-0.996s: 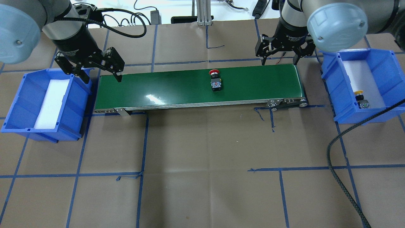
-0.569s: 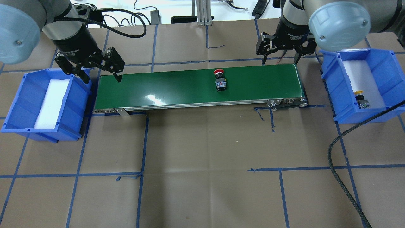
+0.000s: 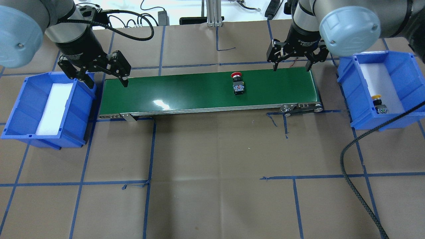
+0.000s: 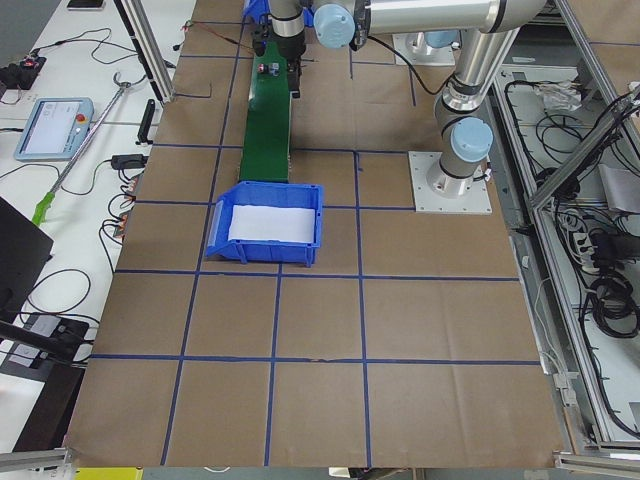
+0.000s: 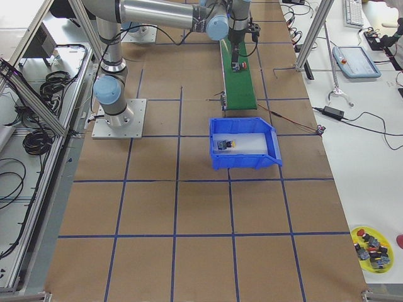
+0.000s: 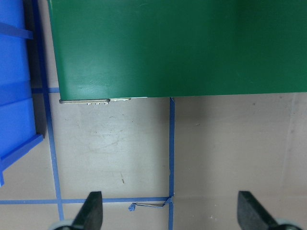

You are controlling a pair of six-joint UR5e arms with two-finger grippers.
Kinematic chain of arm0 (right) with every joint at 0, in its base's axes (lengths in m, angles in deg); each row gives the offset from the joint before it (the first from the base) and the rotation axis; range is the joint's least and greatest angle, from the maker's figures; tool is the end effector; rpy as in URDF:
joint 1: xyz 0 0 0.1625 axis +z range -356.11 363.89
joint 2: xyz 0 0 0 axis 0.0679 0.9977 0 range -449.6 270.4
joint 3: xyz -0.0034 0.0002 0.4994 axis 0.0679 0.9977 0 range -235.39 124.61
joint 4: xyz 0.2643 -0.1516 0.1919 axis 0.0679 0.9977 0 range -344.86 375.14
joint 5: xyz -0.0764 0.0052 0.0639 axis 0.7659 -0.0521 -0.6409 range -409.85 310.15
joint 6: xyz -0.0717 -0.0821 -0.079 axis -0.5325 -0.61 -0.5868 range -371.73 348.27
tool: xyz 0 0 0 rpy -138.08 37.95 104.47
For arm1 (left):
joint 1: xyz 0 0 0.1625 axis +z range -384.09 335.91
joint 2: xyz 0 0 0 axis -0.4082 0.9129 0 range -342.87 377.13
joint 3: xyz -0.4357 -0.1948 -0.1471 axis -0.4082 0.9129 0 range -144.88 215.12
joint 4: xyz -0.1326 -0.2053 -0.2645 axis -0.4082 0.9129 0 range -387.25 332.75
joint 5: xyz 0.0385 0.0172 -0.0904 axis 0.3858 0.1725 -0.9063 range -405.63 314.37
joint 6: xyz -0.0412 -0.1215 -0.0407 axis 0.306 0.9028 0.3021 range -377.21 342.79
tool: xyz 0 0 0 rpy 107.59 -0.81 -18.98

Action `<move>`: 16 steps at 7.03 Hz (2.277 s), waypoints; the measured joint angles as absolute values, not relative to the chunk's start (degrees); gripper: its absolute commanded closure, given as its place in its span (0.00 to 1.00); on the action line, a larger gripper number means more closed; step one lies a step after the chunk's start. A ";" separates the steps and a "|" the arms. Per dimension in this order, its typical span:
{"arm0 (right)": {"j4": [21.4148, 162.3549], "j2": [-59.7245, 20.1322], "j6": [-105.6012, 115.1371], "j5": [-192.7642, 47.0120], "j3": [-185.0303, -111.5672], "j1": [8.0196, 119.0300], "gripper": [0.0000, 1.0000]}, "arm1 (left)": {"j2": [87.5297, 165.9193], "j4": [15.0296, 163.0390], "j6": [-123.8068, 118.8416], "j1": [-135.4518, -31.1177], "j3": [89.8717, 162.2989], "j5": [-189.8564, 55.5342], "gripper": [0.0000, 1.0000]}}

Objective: Transport two buttons from left to right
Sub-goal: 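Raise the right gripper and move it back above the conveyor, then lower the right gripper onto the red button and grasp it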

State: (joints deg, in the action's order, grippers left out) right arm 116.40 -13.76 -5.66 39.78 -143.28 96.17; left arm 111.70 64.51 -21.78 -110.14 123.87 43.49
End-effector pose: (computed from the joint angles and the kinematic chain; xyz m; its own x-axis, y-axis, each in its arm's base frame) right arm 0.1558 -0.5414 0.4409 -0.9978 0.0664 -0.0050 0.0663 0.9977 0.0142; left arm -0.1032 -0.4695 0.4980 -0.9997 0.0091 0.0223 0.0110 0.9961 0.0870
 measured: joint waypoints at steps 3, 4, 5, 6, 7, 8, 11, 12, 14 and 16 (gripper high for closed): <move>123.81 -19.18 -5.60 39.36 -143.43 96.29 0.01 | 111.70 64.51 -21.78 -110.13 123.92 43.49 0.00; 125.88 -20.60 -5.57 38.92 -143.42 96.36 0.01 | 111.70 64.51 -21.78 -110.13 123.93 43.49 0.00; 128.05 -21.93 -5.17 38.26 -143.31 96.63 0.01 | 111.70 64.51 -21.78 -110.13 123.92 43.49 0.00; 130.05 -23.38 -4.27 37.69 -143.05 97.18 0.01 | 111.70 64.51 -21.78 -110.13 123.90 43.49 0.00; 131.34 -24.61 -3.34 37.37 -142.78 97.83 0.01 | 111.70 64.51 -21.78 -110.13 123.86 43.49 0.00; 132.23 -25.36 -2.38 37.25 -142.73 98.50 0.01 | 111.70 64.51 -21.78 -110.13 123.83 43.50 0.00; 132.73 -26.33 -1.15 37.26 -143.48 99.13 0.01 | 111.78 64.51 -21.78 -110.13 123.74 43.45 0.00; 132.85 -26.46 -1.15 37.28 -144.28 99.16 0.04 | 111.78 64.51 -21.78 -110.13 123.72 43.48 0.00; 133.15 -27.08 -1.75 37.45 -146.66 99.02 0.54 | 111.85 64.51 -21.78 -110.13 123.71 43.45 0.00; 132.70 -26.97 -2.27 38.19 -147.07 98.75 0.93 | 111.87 64.51 -21.78 -110.14 123.62 43.48 0.00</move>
State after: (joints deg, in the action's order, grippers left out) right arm 132.70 -26.97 -2.27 38.19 -147.07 98.75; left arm 111.87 64.51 -21.78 -110.14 123.62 43.48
